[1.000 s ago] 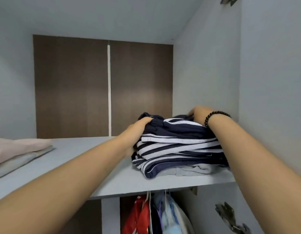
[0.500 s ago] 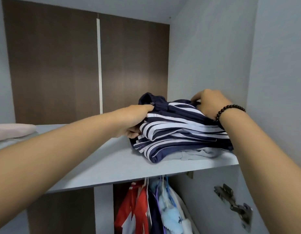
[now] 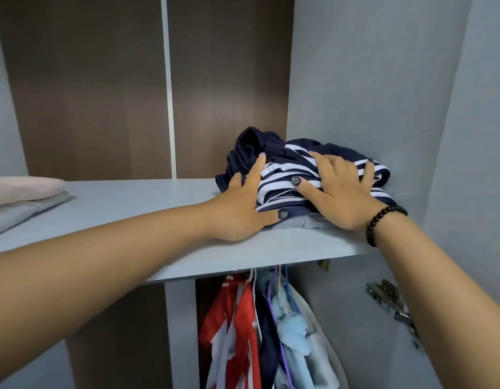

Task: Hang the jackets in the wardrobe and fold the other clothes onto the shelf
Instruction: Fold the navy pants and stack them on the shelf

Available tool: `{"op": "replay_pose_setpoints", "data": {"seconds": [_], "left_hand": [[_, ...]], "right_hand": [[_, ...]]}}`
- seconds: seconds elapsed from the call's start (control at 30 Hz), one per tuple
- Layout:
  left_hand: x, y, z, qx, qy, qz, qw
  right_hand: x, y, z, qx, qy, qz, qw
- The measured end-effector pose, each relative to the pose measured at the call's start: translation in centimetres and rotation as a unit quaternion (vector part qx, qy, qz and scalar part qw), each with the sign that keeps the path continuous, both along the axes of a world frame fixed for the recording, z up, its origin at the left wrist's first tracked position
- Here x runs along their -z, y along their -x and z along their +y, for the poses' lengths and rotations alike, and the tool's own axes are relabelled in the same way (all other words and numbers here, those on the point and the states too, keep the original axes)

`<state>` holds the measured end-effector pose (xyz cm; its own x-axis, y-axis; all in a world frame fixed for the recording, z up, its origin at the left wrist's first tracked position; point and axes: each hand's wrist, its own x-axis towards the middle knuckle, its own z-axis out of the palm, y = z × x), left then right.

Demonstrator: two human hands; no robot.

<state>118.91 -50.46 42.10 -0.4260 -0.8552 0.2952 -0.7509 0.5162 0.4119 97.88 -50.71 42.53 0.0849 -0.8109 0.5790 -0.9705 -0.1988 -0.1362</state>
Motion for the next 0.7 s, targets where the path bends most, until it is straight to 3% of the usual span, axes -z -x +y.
{"op": "replay_pose_setpoints", "data": {"seconds": [0.17, 0.27, 0.43, 0.7], "left_hand": [[-0.5, -0.6, 1.6, -0.009, -0.027, 0.037, 0.999], [-0.8, -2.5, 3.6, -0.015, -0.054, 0.148, 0.987], [1.4, -5.2, 8.3, -0.1, 0.021, 0.232, 0.967], [4.1, -6.0, 15.6, -0.155, 0.066, 0.273, 0.947]], "right_hand": [[0.3, -1.0, 0.8, -0.008, 0.005, -0.049, 0.999], [1.9, -1.7, 3.6, -0.125, 0.068, -0.152, 0.978], [5.4, -3.6, 7.8, -0.254, 0.136, -0.258, 0.922], [8.7, -6.7, 10.7, -0.306, 0.193, -0.3, 0.883]]}}
